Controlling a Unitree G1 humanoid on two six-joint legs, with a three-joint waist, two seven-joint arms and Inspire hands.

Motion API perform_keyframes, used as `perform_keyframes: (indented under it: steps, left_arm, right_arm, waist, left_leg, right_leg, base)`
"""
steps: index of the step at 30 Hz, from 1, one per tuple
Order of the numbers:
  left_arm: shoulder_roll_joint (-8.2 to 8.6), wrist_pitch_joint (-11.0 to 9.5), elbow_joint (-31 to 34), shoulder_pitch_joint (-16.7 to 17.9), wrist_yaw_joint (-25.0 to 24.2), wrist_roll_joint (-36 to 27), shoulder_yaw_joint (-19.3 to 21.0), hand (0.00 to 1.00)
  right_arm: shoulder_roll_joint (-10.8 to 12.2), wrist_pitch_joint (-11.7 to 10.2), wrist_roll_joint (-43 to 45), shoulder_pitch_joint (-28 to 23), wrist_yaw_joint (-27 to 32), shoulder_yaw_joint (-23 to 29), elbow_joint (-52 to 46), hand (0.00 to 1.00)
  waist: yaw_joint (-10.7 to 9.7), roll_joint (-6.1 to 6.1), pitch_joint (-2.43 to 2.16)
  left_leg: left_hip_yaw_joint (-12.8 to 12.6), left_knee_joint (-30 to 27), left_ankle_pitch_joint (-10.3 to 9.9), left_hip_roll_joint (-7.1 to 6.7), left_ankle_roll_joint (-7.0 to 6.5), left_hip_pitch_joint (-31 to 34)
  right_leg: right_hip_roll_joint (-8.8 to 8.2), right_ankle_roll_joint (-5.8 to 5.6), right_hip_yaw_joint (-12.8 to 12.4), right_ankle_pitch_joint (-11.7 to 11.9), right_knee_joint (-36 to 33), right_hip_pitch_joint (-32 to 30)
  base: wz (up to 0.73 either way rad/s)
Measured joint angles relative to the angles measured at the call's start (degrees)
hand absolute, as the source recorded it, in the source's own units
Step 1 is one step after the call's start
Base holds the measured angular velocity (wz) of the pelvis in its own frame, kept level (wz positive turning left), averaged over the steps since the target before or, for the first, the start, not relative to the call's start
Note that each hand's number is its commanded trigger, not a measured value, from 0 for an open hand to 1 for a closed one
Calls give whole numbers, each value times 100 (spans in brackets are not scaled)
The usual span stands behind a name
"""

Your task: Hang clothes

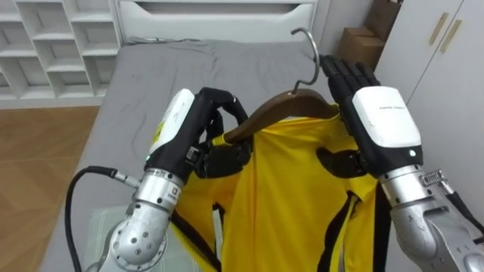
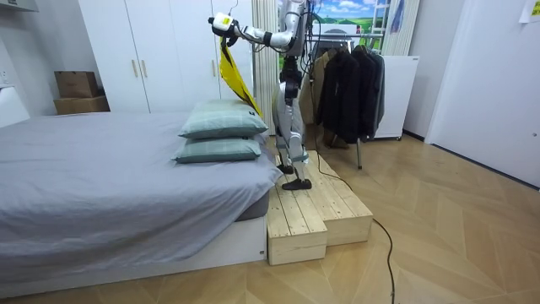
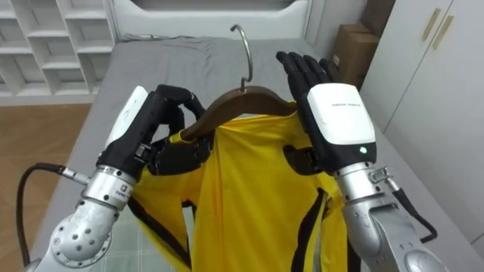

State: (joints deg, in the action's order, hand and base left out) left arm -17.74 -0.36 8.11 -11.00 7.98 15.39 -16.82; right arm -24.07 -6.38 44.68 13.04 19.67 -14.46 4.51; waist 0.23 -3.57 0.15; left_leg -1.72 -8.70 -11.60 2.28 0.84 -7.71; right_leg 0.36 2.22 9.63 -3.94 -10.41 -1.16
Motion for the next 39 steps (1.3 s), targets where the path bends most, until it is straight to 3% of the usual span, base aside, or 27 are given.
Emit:
perform_keyframes:
  steps: [13,22,23,24,26,27,39]
  left_arm:
    - [-18,0,5,0,0,2,-11,100]
    - [-177,0,4,0,-90,4,-20,100]
    - [-190,0,4,0,-112,6,-20,100]
    - [-195,0,4,0,-122,6,-19,100]
    - [-208,0,4,0,-145,28,-19,100]
    - [-210,0,4,0,-151,47,-19,100]
    - [-404,1,1,0,-452,52,-2,100]
  right_arm:
    - [-210,19,55,51,-442,0,-157,0]
    - [-212,20,-61,50,-783,3,-157,0]
    - [-212,19,-104,50,-826,4,-156,5]
    - [-212,18,-125,50,-851,6,-156,33]
    - [-212,18,-164,50,-934,12,-156,58]
    - [-212,18,-162,50,-958,15,-156,100]
    - [-213,64,-196,49,-1622,55,-156,100]
  waist:
    - [15,4,0]
    - [-15,0,5]
    - [-15,2,6]
    - [-15,3,7]
    - [-16,4,12]
    - [-19,2,14]
    - [5,-19,32]
  left_leg:
    - [-4,0,-1,7,-2,7]
    - [-1,3,-1,4,-2,3]
    - [-1,2,-1,4,-2,2]
    - [-1,3,-1,4,-2,3]
    - [0,3,-1,4,-2,8]
    - [1,3,-1,4,-2,10]
    - [-1,10,-1,6,-2,-18]
  right_leg:
    - [0,-11,9,-8,-8,-3]
    - [-4,-19,16,-13,13,10]
    - [-4,-18,17,-13,16,12]
    - [-4,-18,18,-13,23,15]
    - [1,-18,18,-13,70,34]
    - [0,-19,22,-13,71,34]
    - [8,-19,8,-13,73,50]
  base:
    - [1]
    - [0]
    - [0]
    - [0]
    - [0]
    - [0]
    - [0]
